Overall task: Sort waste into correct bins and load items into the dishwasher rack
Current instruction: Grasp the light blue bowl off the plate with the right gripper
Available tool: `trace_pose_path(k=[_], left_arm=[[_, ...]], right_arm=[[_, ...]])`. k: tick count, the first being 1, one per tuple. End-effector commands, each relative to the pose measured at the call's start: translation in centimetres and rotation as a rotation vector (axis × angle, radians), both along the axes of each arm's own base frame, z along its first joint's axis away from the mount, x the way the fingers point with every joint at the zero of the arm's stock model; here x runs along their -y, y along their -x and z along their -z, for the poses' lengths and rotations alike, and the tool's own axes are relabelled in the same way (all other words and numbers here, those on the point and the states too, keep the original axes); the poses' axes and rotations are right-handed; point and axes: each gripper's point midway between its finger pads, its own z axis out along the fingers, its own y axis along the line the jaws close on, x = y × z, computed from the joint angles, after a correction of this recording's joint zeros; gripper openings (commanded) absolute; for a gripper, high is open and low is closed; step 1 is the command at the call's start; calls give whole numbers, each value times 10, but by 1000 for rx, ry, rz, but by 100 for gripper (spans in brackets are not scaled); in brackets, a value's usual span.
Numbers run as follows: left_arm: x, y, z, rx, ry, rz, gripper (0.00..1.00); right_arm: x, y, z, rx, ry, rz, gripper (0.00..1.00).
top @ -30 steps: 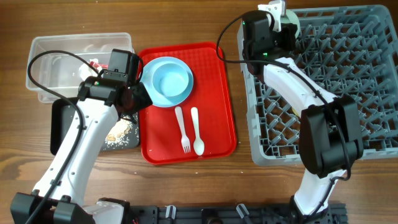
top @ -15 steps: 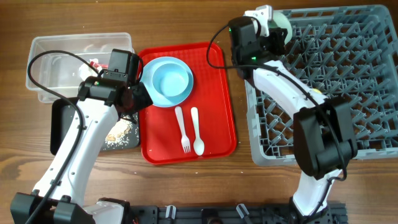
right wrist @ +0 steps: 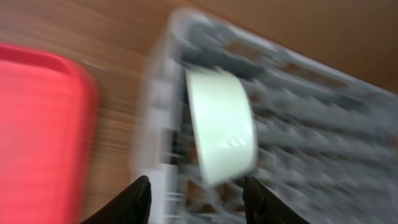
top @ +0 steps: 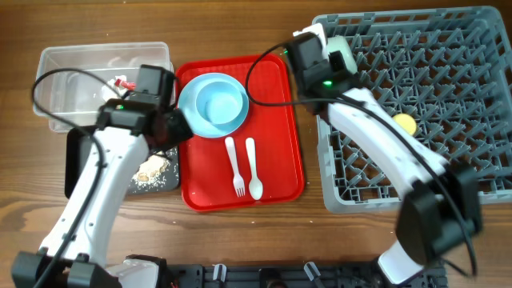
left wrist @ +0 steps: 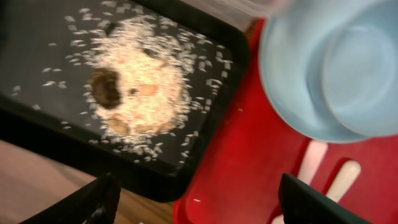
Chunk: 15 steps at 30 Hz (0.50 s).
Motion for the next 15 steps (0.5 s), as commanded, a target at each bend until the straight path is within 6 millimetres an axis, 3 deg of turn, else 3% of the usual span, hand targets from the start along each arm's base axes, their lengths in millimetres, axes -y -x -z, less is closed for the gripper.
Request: trace_pose_path(k=[1, 2, 3, 6, 12, 15], left_arm=[[-35, 8, -29, 97, 20, -141, 92], [-43, 10, -35, 121, 44, -175, 99], [-49, 12, -39, 137, 52, -201, 100], [-50, 12, -40, 140, 79, -215, 100], [-50, 12, -39, 139, 79, -215, 100], [-50, 12, -39, 139, 79, -215, 100]], right_arm=[[-100, 32, -23, -119, -503, -360, 51], [-121, 40, -26, -169, -642, -394, 51], [-134, 44, -26, -202, -720, -404, 51], [-163, 49, 8, -276, -730, -387, 50], [-183, 45, 99, -339, -619, -229, 49], [-180, 40, 125, -345, -615, -132, 46]])
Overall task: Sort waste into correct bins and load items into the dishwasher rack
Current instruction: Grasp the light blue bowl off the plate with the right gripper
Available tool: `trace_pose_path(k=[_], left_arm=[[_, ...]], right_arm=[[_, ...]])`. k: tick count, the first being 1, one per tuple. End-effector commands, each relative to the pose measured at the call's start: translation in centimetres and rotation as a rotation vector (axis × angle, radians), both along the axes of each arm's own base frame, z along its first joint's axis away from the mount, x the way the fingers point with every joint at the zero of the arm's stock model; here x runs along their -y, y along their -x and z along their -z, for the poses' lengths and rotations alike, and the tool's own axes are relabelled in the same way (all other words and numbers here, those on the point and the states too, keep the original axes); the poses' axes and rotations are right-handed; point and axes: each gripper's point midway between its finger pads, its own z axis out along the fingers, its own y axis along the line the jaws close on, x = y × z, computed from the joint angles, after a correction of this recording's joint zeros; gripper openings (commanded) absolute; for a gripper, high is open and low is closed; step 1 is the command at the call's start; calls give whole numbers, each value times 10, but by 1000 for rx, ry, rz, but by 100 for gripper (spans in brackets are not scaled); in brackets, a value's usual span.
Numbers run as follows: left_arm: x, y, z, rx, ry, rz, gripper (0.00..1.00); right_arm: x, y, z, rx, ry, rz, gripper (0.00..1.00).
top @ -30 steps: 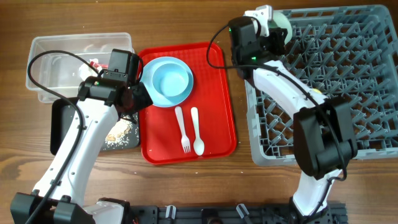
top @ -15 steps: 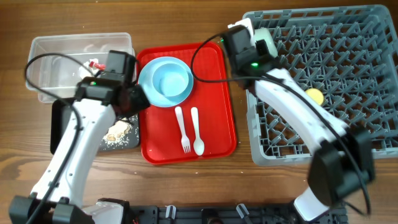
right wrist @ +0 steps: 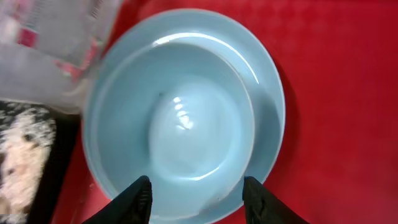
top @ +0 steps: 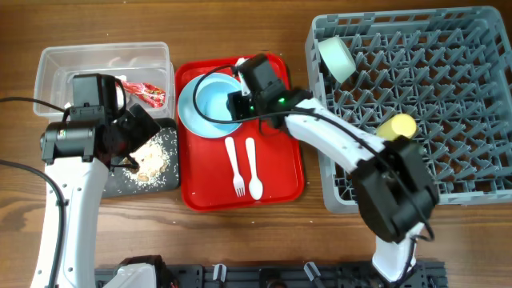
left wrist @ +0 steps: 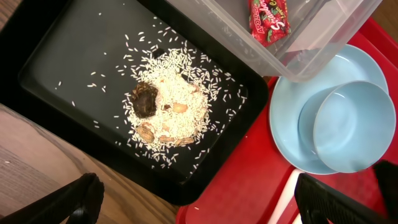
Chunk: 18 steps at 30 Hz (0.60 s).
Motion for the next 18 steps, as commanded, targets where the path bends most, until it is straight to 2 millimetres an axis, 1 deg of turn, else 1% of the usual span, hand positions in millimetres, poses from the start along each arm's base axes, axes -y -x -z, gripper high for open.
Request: trace_pose_path(k=[1, 3, 5, 6, 8, 9, 11, 13, 14, 15, 17, 18], left_arm=[[0, 0, -2, 7, 9, -9, 100], [0, 0, -2, 7, 9, -9, 100], [0, 0, -2, 7, 9, -9, 100], [0, 0, -2, 7, 9, -9, 100], [0, 0, -2, 6, 9, -9, 100], [0, 0, -2, 6, 9, -9, 100], [0, 0, -2, 7, 9, -9, 100], [0, 0, -2, 7, 9, -9, 100], [0, 0, -2, 7, 9, -8, 100], [0, 0, -2, 7, 9, -8, 100], [0, 0, -2, 7, 9, -8, 100], [0, 0, -2, 7, 9, -8, 100]], right_arm=[[6, -8, 26, -31, 28, 115, 44], [7, -8, 36, -48, 37, 134, 43], [10, -9, 39, -42, 52, 144, 29], [14, -10, 40, -47, 61, 171, 18], [32, -7, 47, -80, 110, 280, 9], [35, -8, 48, -81, 119, 289, 4], [34, -9, 47, -76, 116, 288, 4], [32, -12, 41, -54, 115, 272, 4], [32, -15, 32, -30, 114, 252, 4], [36, -21, 14, 21, 119, 239, 4], [54, -34, -27, 133, 145, 263, 4], [69, -41, -59, 216, 169, 255, 5]])
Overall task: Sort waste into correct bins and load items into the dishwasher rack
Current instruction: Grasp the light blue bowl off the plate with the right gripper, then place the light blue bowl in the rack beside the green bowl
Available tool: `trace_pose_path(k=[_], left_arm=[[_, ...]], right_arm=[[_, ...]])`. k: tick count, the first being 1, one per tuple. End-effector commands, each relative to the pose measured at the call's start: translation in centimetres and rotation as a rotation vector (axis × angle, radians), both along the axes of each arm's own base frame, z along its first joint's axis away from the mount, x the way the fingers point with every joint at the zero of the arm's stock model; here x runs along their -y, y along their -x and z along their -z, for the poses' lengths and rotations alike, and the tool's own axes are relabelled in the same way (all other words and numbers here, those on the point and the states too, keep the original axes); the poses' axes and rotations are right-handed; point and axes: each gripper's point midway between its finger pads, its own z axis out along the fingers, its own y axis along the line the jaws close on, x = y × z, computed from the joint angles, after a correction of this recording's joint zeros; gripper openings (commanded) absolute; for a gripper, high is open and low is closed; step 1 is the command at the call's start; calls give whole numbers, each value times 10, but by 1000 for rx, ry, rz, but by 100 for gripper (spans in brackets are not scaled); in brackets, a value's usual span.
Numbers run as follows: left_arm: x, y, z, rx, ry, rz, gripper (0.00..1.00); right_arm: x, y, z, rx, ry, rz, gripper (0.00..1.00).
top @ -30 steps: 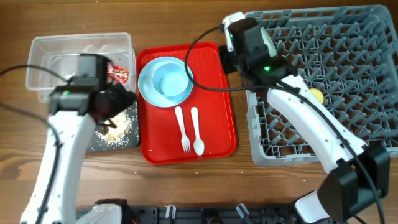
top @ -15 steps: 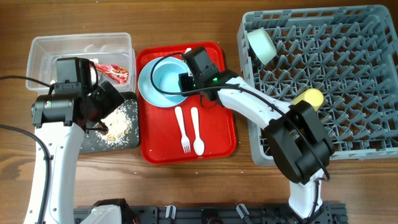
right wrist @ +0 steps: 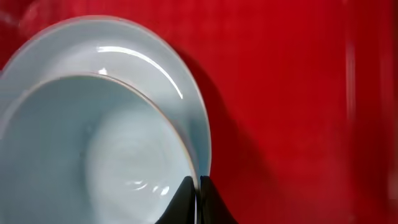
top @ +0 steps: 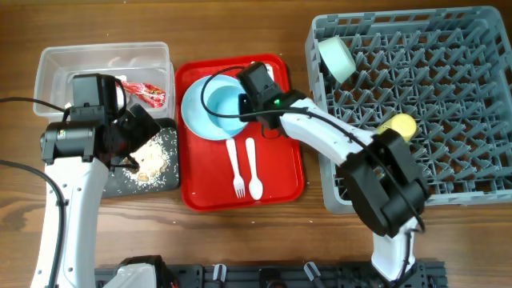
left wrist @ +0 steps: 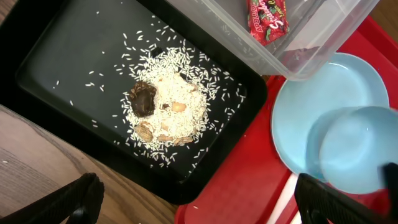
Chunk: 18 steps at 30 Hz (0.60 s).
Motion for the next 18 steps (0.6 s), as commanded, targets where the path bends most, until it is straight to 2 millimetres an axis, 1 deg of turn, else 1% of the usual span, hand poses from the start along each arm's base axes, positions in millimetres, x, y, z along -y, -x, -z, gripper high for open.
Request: trace_pose_path(k=[1, 2, 3, 4, 5, 6, 7, 8, 9, 10, 11, 13, 14, 15, 16, 18], left_arm=[[-1, 0, -2, 7, 3, -11, 100], [-1, 0, -2, 7, 3, -11, 100], [-1, 0, -2, 7, 3, -11, 100], [-1, 0, -2, 8, 3, -11, 100], [-1, 0, -2, 8, 3, -11, 100], [-1, 0, -2, 8, 3, -11, 100], [-1, 0, -2, 8, 3, -11, 100], [-1, 0, -2, 8, 3, -11, 100], [-1, -1, -2, 10, 2, -11, 100], [-1, -1, -2, 11, 2, -11, 100], [-1, -1, -2, 11, 2, -11, 100], [-2, -2, -2, 13, 2, -11, 100], [-2, -2, -2, 14, 2, -11, 100], [-2, -2, -2, 14, 2, -11, 100], [-2, -2, -2, 14, 2, -11, 100], [-2, -2, -2, 14, 2, -11, 100]], right_arm=[[50, -30, -111, 283, 107, 13, 4], [76, -34, -140, 346, 157, 36, 4], [94, -37, -156, 379, 191, 48, 4], [122, -40, -176, 420, 245, 68, 4], [143, -43, -187, 440, 280, 100, 4], [178, -47, -202, 469, 342, 151, 4], [208, -50, -213, 488, 415, 200, 4], [243, -53, -222, 502, 512, 272, 4], [270, -54, -229, 507, 604, 319, 4], [292, -55, -235, 502, 699, 335, 4], [323, -55, -241, 481, 836, 359, 4], [359, -49, -249, 444, 987, 466, 4], [371, -47, -250, 426, 1034, 511, 4], [380, -47, -245, 405, 1059, 540, 4], [384, -48, -239, 385, 1072, 540, 4], [388, -53, -220, 336, 1101, 536, 4]])
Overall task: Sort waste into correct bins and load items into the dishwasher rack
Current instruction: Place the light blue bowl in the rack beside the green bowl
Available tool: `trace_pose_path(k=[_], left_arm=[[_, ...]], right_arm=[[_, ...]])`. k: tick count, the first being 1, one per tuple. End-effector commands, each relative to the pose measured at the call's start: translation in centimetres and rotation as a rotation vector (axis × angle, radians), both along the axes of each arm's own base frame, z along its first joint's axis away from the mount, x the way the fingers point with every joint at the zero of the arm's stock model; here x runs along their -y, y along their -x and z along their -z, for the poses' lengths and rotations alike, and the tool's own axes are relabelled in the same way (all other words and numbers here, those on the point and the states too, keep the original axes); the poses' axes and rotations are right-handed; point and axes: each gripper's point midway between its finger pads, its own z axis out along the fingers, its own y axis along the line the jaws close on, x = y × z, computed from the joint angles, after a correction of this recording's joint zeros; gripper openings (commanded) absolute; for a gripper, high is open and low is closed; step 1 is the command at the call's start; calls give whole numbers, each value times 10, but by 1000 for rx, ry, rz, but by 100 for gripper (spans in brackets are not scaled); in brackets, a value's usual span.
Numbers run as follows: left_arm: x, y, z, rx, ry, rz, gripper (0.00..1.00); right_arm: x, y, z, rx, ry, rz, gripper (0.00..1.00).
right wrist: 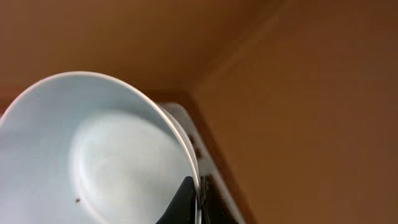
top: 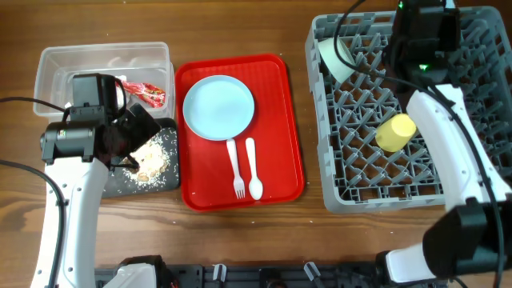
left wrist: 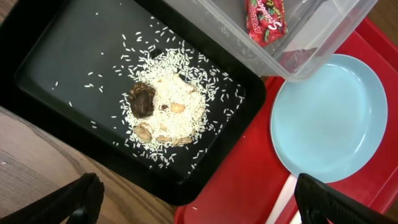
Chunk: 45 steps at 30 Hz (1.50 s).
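Observation:
My right gripper (right wrist: 198,193) is shut on the rim of a pale blue bowl (right wrist: 99,155), held over the far side of the grey dishwasher rack (top: 448,172). In the overhead view the right gripper (top: 420,36) hides the bowl. A pale blue plate (top: 218,106) lies bare on the red tray (top: 284,136), with a white fork (top: 237,168) and spoon (top: 254,170) below it. My left gripper (left wrist: 199,208) hangs open above the black tray's (left wrist: 62,74) near edge, holding nothing.
A rice and scraps pile (left wrist: 161,115) lies on the black tray. The clear bin (top: 80,64) holds a red wrapper (left wrist: 267,18). A whitish bowl (top: 336,58) and a yellow cup (top: 396,132) sit in the rack.
My right gripper, shut on the blue bowl's rim over the plate, now holds the bowl above the rack's far side. The plate is left bare. The left arm has not moved.
My right gripper stood open by the whitish bowl in the rack while my left arm hung near the plate. Then the left arm was back over the black tray and the right gripper open over the blue bowl. It shut on the rim, and now holds the bowl over the rack.

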Motion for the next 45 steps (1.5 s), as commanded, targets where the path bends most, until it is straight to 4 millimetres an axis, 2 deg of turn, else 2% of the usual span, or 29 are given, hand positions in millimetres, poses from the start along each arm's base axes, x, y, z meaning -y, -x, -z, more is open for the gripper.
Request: trace_pose_path(k=[1, 5, 8, 10, 14, 21, 23, 27, 31, 34, 36, 39, 42, 45], left_arm=[[-2, -1, -2, 9, 2, -11, 100], [-2, -1, -2, 9, 2, -11, 100], [-1, -1, -2, 9, 3, -11, 100], [-1, -1, -2, 10, 3, -11, 100], [-2, -1, -2, 10, 2, -11, 100], [-2, -1, -2, 9, 2, -11, 100], [-1, -1, -2, 9, 3, -11, 100], [-1, -1, -2, 9, 3, -11, 100], [-1, -1, -2, 10, 3, -11, 100], [-2, -1, -2, 9, 2, -11, 100], [-2, -1, -2, 10, 2, -11, 100], [-2, -1, -2, 10, 2, -11, 100], [-2, -1, -2, 10, 2, -11, 100], [-2, -1, -2, 10, 2, -11, 100]], right_arm=[[16, -3, 34, -126, 99, 108, 4], [20, -13, 81, -212, 136, 159, 4], [18, -18, 104, -237, 123, 156, 4], [6, -24, 115, -241, 86, 100, 4], [-14, -32, 124, -244, 48, 21, 4], [-21, -29, 137, -280, -2, -12, 4], [-20, -28, 136, -280, 6, -1, 4], [-4, -20, 116, -223, 88, 119, 4], [-17, -22, 115, -231, 101, 91, 4], [-9, -18, 110, -206, 161, 174, 4], [-1, -13, 94, -173, 222, 251, 4], [0, -19, 77, -175, 279, 252, 5], [2, -21, 81, -190, 285, 247, 4], [-2, -26, 98, -232, 289, 219, 4]])
